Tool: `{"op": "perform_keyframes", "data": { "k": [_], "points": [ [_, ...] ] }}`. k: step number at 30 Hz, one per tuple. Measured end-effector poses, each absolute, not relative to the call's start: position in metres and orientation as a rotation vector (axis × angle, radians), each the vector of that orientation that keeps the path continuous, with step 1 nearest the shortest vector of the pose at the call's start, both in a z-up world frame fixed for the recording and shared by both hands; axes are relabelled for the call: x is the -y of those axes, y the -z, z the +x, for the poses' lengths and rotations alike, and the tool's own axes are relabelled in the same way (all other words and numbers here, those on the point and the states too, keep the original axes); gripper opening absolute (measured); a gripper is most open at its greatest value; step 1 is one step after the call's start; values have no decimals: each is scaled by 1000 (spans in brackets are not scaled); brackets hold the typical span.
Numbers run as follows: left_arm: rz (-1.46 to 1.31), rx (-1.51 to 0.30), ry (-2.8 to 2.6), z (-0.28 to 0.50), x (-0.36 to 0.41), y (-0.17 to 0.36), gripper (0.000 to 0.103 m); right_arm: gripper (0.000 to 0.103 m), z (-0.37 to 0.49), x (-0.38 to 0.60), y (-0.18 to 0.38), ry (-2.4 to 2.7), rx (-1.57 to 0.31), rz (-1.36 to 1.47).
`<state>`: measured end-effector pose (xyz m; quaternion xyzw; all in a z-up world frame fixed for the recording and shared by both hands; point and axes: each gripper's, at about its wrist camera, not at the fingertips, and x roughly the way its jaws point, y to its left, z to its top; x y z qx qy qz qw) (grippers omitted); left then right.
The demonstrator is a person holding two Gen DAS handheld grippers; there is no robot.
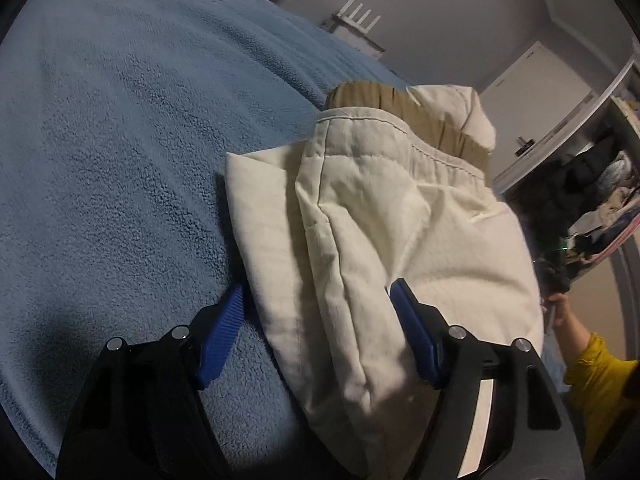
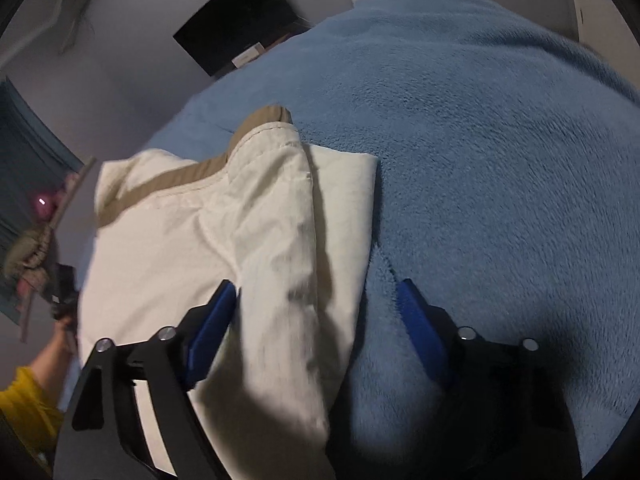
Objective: Fold large clothes
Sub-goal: 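Move both tools to the bundle's side edge and close them on it, then lift the gripped edge with both tools and fold it over onto the bundle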
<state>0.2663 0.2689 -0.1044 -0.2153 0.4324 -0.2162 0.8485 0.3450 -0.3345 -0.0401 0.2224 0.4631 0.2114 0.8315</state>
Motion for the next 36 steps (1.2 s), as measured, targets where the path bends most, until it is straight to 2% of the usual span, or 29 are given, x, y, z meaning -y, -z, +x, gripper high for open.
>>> {"op": "perform_keyframes", "data": {
  "k": [5, 9, 13, 15, 18, 20, 22, 25, 31, 32, 33, 34, 36],
  "points": [
    [-528, -883, 496, 272, -280, 114, 69, 75, 355, 350, 52, -492, -1009, 568],
    [-541, -863, 510, 279, -276, 114, 70, 69, 379, 344, 55, -496, -999, 596],
    [-560, -836, 525, 285, -273, 111, 68, 54, 400, 328, 52, -526, -980, 586],
    [-571, -829, 536, 290, -269, 111, 66, 52, 410, 326, 59, -551, -985, 625],
    [-577, -814, 553, 293, -272, 110, 59, 45, 415, 323, 57, -561, -970, 605],
    [-569, -795, 572, 290, -271, 105, 47, 36, 404, 320, 46, -567, -925, 560],
    [-572, -783, 608, 280, -276, 101, 40, 29, 395, 317, 33, -588, -890, 532],
    [-557, -784, 644, 277, -273, 97, 35, 27, 383, 319, 20, -678, -862, 557],
    [-576, -829, 678, 290, -270, 102, 37, 30, 395, 321, 42, -747, -1014, 613],
    [-573, -839, 674, 291, -269, 104, 41, 30, 399, 317, 44, -736, -1028, 612],
    [-563, -851, 666, 294, -268, 106, 43, 33, 405, 314, 50, -711, -1053, 606],
    [-552, -867, 649, 298, -265, 109, 52, 39, 416, 306, 54, -700, -1070, 609],
    [-552, -884, 632, 306, -259, 111, 60, 43, 422, 297, 57, -690, -1078, 597]
  ]
}}
